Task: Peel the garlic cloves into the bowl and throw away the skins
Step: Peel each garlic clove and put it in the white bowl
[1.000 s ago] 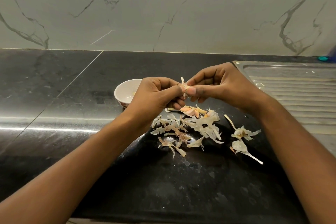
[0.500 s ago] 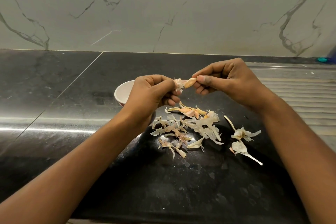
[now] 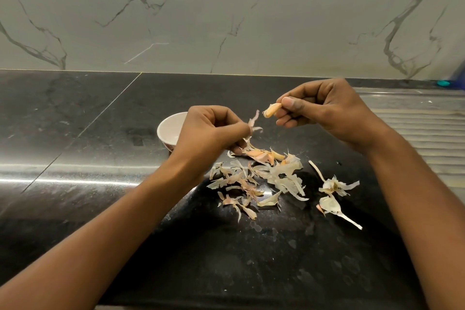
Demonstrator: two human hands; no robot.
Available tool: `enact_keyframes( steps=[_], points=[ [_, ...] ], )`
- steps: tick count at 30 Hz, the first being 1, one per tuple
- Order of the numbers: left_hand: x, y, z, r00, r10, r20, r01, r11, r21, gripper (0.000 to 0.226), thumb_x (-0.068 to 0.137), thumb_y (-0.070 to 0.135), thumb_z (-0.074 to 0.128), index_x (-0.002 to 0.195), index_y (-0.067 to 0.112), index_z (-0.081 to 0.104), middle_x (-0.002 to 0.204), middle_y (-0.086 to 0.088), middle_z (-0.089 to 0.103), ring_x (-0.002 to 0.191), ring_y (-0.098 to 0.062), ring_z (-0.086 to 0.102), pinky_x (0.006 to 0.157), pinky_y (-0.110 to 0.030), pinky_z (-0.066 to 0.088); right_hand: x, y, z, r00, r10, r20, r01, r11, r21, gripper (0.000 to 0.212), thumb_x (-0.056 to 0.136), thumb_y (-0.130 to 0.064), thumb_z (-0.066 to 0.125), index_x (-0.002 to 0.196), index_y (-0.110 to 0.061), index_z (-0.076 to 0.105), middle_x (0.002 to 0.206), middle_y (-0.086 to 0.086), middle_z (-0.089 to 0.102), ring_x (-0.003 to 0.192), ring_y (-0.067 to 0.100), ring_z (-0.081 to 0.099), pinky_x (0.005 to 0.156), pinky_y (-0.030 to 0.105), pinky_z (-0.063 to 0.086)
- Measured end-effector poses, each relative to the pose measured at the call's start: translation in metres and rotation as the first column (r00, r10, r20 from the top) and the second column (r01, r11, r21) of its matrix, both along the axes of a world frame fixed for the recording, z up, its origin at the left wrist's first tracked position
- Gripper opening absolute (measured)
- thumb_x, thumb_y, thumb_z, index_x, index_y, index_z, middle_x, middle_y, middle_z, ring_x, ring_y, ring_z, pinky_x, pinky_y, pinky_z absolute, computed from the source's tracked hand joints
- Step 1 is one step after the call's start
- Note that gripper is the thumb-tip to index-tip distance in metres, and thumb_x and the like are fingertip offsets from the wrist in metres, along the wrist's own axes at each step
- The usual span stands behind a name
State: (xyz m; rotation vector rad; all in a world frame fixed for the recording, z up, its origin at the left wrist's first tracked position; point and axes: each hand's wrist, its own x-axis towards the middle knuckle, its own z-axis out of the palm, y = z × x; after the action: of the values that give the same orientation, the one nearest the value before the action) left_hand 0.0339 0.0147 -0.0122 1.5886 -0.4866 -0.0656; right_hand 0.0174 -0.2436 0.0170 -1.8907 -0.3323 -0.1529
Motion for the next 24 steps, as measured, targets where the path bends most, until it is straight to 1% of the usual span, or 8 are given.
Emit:
enact_keyframes(
  steps=[4,8,11,13,15,17,21,24],
  points=[
    [-0.002,-0.001,-0.004,0.997,-0.026,0.077,0.015,0.990,0.137,0.010,0.082,0.002,0.085,0.080,0.001,0.076,0.079,-0.017,0.076,0.067,-0.024,0.070,0.064,-0.030,0.060,-0.001,0.004,-0.001,0.998,0.040,-0.046,-0.041,0.999,-0.020,0.021,0.100,-0.012,0.069,0.117,0.000,0.075,0.104,0.015,0.082,0.099,0.031,0.080,0.085,0.034,0.067],
    [-0.002,-0.001,-0.004,0.997,-0.053,0.058,0.046,0.993,0.112,0.022,0.076,-0.001,0.090,0.090,-0.001,0.073,0.082,-0.014,0.077,0.070,-0.028,0.075,0.066,-0.030,0.061,-0.003,0.005,0.001,0.996,0.063,-0.068,-0.065,0.998,-0.022,0.023,0.100,-0.012,0.068,0.117,0.000,0.075,0.105,0.014,0.082,0.098,0.030,0.081,0.085,0.033,0.067],
    [-0.003,-0.002,-0.003,0.992,-0.074,0.097,0.060,0.988,0.142,0.017,0.083,0.011,0.088,0.097,0.004,0.080,0.084,-0.012,0.078,0.076,-0.034,0.075,0.068,-0.036,0.065,-0.005,0.008,0.002,0.994,0.069,-0.087,-0.072,0.997,-0.029,0.024,0.096,-0.016,0.070,0.114,-0.001,0.075,0.103,0.013,0.082,0.095,0.028,0.081,0.081,0.030,0.067],
    [-0.003,-0.003,-0.004,0.990,-0.063,0.129,0.041,0.985,0.170,0.013,0.092,0.019,0.080,0.095,0.007,0.083,0.080,-0.009,0.078,0.076,-0.033,0.074,0.067,-0.041,0.065,-0.005,0.009,0.002,0.993,0.069,-0.093,-0.072,0.997,-0.033,0.024,0.095,-0.017,0.071,0.112,-0.001,0.076,0.100,0.013,0.082,0.091,0.027,0.081,0.077,0.027,0.066],
    [-0.002,-0.003,-0.005,0.986,-0.044,0.161,0.012,0.980,0.197,0.014,0.095,0.020,0.077,0.091,0.009,0.084,0.077,-0.007,0.077,0.072,-0.030,0.074,0.067,-0.049,0.065,-0.005,0.009,0.003,0.992,0.076,-0.096,-0.079,0.996,-0.037,0.022,0.096,-0.016,0.070,0.111,0.000,0.076,0.099,0.014,0.082,0.089,0.027,0.081,0.076,0.027,0.066],
    [-0.001,-0.001,-0.006,0.982,-0.056,0.183,0.013,0.974,0.227,0.009,0.091,0.018,0.083,0.088,0.009,0.084,0.077,-0.006,0.078,0.071,-0.030,0.074,0.069,-0.054,0.065,-0.005,0.010,0.003,0.992,0.080,-0.093,-0.085,0.995,-0.046,0.020,0.097,-0.016,0.070,0.109,-0.001,0.077,0.098,0.014,0.082,0.088,0.026,0.081,0.076,0.027,0.066],
    [-0.001,0.000,-0.008,0.983,-0.064,0.173,0.016,0.964,0.267,0.013,0.078,0.006,0.091,0.083,0.010,0.080,0.078,-0.005,0.078,0.072,-0.031,0.075,0.071,-0.047,0.066,-0.006,0.013,0.003,0.994,0.076,-0.079,-0.080,0.996,-0.045,0.024,0.094,-0.019,0.073,0.105,0.001,0.077,0.097,0.015,0.082,0.084,0.025,0.081,0.074,0.027,0.066],
    [0.000,-0.001,-0.009,0.983,-0.062,0.171,0.015,0.965,0.261,0.018,0.078,0.000,0.089,0.090,0.010,0.079,0.082,-0.005,0.079,0.072,-0.026,0.076,0.070,-0.036,0.066,-0.007,0.012,0.004,0.995,0.076,-0.071,-0.079,0.996,-0.048,0.025,0.093,-0.020,0.075,0.103,0.002,0.076,0.097,0.015,0.082,0.083,0.025,0.080,0.074,0.027,0.065]
  ],
)
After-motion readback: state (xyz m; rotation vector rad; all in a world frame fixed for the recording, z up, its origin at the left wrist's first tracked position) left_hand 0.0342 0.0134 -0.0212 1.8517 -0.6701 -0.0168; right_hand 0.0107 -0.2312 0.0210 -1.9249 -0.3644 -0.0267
